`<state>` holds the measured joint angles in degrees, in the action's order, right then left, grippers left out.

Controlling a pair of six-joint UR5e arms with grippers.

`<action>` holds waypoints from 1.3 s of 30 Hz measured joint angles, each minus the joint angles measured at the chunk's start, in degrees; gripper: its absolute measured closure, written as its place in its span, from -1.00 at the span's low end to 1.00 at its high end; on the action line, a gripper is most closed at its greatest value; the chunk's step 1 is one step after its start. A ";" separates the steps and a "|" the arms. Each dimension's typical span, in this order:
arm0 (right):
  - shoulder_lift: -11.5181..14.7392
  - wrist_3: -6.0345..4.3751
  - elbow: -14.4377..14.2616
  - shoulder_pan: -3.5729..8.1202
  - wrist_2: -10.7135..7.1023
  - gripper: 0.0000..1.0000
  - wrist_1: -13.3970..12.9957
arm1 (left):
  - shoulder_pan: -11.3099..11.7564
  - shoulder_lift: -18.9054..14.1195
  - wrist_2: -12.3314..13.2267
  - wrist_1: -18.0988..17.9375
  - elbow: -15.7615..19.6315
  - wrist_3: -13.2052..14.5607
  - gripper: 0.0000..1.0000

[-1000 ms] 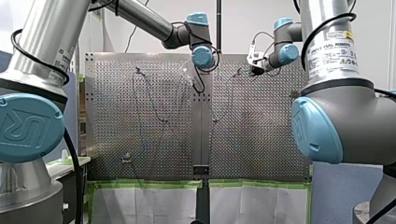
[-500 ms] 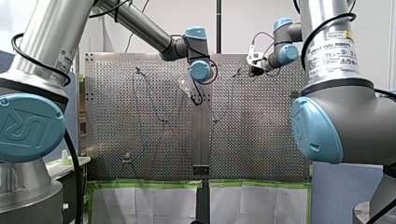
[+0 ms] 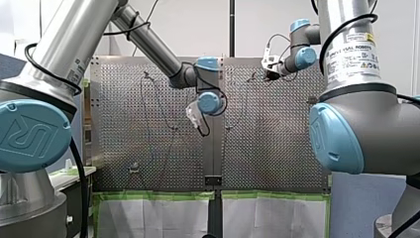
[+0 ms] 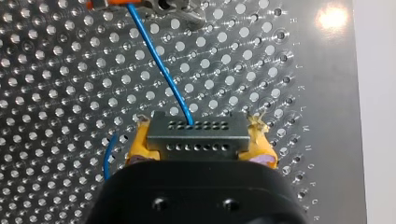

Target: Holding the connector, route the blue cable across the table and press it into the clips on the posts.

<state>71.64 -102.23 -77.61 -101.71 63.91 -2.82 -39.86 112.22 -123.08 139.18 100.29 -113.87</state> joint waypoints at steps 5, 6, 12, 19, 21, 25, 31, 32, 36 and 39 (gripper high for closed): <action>-0.08 0.03 -0.09 0.04 0.07 1.00 -0.05 | 0.15 -0.19 0.02 -2.78 2.78 0.02 -1.00; -0.11 0.04 -0.13 0.04 0.07 1.00 -0.05 | 0.17 -0.20 0.02 -3.30 3.30 0.02 -1.00; -0.20 0.08 -0.29 0.12 0.08 1.00 -0.09 | 0.19 -0.21 0.00 -6.73 6.72 -0.02 -1.00; -0.27 0.07 -0.31 0.22 0.09 1.00 -0.09 | 0.47 -0.21 0.18 -10.22 10.21 -0.02 -1.00; -0.29 0.08 -0.31 0.27 0.09 1.00 -0.09 | 0.64 -0.17 0.20 -11.24 11.25 -0.03 -1.00; -0.30 0.09 -0.32 0.39 0.08 1.00 -0.09 | 1.14 -0.15 0.10 -13.25 13.25 -0.03 -1.00; -0.31 0.02 -0.32 0.48 0.08 1.00 -0.09 | 2.08 -0.11 0.09 -16.71 16.72 -0.03 -1.00; -0.31 0.01 -0.31 0.49 0.08 1.00 -0.09 | 2.26 -0.11 0.14 -17.48 17.47 -0.03 -1.00; -0.31 0.03 -0.31 0.50 0.08 1.00 -0.09 | 2.79 -0.10 0.10 -19.77 19.77 -0.03 -1.00; -0.31 0.06 -0.31 0.50 0.08 1.00 -0.08 | 3.16 -0.07 0.07 -21.40 21.40 -0.03 -1.00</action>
<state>71.33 -102.17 -77.92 -101.21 63.99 -2.91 -36.70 112.15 -123.01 117.78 121.69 -113.90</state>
